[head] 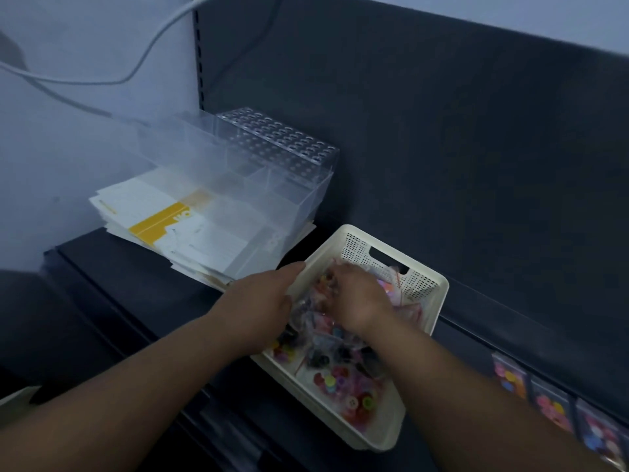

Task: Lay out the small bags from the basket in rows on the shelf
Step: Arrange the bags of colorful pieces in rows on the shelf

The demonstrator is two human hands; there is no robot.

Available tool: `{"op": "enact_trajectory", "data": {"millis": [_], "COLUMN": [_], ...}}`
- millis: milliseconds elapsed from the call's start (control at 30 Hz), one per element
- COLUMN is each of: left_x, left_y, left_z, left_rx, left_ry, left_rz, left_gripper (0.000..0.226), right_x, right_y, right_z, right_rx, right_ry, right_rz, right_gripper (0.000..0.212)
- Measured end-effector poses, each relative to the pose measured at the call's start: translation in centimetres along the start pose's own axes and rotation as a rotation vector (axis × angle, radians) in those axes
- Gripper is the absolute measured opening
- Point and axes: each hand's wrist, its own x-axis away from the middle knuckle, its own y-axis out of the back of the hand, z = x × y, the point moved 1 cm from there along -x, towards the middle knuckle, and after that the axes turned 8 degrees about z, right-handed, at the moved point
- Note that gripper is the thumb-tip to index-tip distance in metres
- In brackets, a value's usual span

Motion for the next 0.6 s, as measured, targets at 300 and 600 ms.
{"op": "enact_trajectory", "data": {"millis": [300,600], "left_x": [0.1,-1.4], "left_y": [0.8,3.2], "left_z": [-0.5,-4.1], "left_rx": [0.041,0.285], "left_ry": [-0.021,-0.090], "left_rz": [0.031,-0.140], "left_gripper": [0.047,0.039], "right_x": [1.4,5.4], "right_y": [1.1,5.7], "right_z": [0.0,0.1], "right_rx": [-0.754,-1.144], "right_ry": [0.034,0.060], "right_rz": [-0.018,-0.007], "right_gripper": [0.019,0.019]}}
